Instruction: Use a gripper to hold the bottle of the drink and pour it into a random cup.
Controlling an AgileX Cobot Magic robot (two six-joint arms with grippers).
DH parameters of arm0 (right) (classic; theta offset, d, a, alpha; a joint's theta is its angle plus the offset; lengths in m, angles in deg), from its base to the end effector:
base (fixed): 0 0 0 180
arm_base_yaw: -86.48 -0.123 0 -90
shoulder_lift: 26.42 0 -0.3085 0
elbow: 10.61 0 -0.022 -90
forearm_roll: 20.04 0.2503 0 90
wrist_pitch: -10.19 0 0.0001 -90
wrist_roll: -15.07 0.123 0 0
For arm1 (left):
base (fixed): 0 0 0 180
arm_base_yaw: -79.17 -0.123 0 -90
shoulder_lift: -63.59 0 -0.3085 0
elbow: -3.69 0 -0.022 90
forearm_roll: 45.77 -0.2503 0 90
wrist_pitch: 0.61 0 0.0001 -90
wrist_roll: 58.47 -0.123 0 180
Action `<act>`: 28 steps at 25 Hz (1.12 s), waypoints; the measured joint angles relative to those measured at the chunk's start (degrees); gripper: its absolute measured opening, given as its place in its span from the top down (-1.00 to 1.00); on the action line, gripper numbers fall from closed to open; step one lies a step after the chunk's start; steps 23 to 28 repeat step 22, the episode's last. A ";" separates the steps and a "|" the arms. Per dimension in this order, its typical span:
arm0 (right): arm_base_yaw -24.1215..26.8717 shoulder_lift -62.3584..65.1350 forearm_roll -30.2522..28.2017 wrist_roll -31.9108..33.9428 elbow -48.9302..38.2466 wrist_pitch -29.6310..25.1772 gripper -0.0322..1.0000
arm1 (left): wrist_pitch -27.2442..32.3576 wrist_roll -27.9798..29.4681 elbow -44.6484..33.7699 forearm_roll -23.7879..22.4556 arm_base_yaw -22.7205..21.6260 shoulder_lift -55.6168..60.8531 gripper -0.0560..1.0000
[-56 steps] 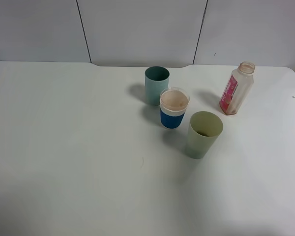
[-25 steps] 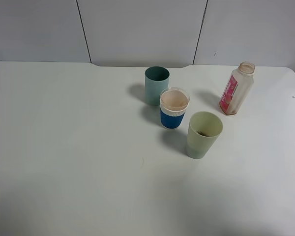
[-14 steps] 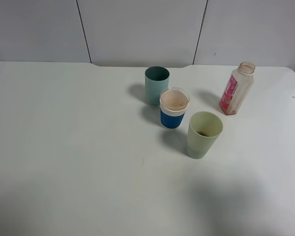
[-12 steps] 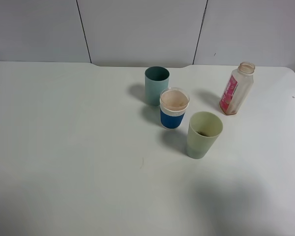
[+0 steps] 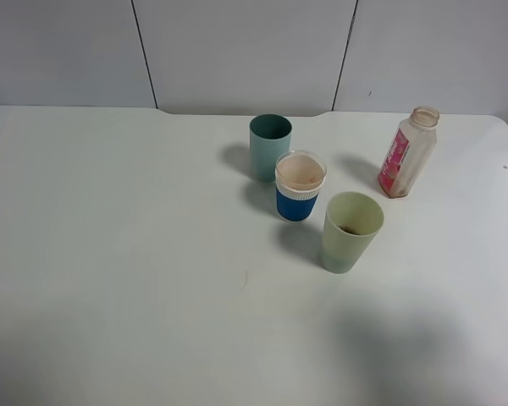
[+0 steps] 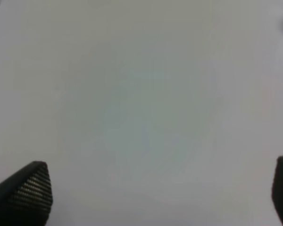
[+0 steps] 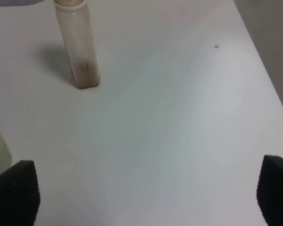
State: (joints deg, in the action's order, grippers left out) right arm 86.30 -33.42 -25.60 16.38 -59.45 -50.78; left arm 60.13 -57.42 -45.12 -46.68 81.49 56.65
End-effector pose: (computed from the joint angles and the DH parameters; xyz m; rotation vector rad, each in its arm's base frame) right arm -0.0020 -0.0104 0.2642 0.0253 2.0362 -0.0997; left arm -0.0016 0.0018 0.2644 0.0217 2.0330 -0.0180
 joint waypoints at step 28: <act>0.00 0.00 0.00 0.07 -0.07 0.00 -0.81 | 0.00 0.00 0.00 0.00 0.00 0.04 -0.86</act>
